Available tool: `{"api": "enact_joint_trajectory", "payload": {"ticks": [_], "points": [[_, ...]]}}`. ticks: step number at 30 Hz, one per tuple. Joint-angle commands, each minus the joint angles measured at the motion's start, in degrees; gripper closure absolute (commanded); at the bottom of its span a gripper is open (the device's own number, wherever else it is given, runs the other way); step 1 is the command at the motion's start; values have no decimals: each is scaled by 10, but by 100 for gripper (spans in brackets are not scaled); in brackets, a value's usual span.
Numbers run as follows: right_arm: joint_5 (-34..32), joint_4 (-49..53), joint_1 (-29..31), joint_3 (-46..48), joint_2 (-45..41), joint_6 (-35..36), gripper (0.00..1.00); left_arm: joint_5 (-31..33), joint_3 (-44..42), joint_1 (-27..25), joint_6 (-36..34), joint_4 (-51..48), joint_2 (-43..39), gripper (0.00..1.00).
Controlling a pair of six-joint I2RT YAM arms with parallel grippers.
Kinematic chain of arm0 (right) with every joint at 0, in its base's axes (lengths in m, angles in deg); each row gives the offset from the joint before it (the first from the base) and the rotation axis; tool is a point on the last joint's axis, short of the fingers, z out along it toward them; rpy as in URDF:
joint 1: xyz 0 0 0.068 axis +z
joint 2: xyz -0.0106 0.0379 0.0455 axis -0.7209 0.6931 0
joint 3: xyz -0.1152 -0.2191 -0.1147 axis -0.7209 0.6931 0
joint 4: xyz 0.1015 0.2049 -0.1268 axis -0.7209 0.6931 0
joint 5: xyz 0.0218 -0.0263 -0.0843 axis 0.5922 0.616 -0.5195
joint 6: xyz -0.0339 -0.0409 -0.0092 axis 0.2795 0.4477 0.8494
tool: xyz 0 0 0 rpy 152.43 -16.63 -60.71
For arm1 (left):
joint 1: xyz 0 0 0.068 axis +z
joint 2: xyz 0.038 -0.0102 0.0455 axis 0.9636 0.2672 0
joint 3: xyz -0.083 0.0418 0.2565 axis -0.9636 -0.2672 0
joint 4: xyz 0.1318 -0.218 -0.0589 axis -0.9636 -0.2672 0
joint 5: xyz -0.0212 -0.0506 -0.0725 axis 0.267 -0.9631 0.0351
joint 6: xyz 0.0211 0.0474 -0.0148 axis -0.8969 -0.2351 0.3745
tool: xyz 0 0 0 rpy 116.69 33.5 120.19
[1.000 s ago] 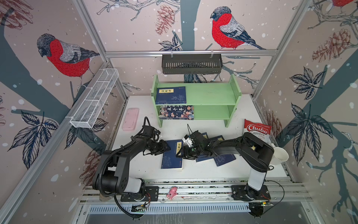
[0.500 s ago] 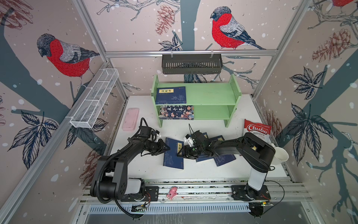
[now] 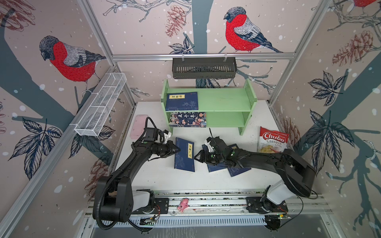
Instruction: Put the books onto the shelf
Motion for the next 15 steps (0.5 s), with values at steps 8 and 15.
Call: {"api": "enact_joint_trajectory", "payload": {"ticks": [8, 15], "points": [[-149, 88, 33, -24, -206, 15, 28, -127, 120, -12, -34, -74, -60, 100], [-194, 73, 69, -38, -303, 44, 27, -175, 178, -17, 197, 193, -108, 100]]}}
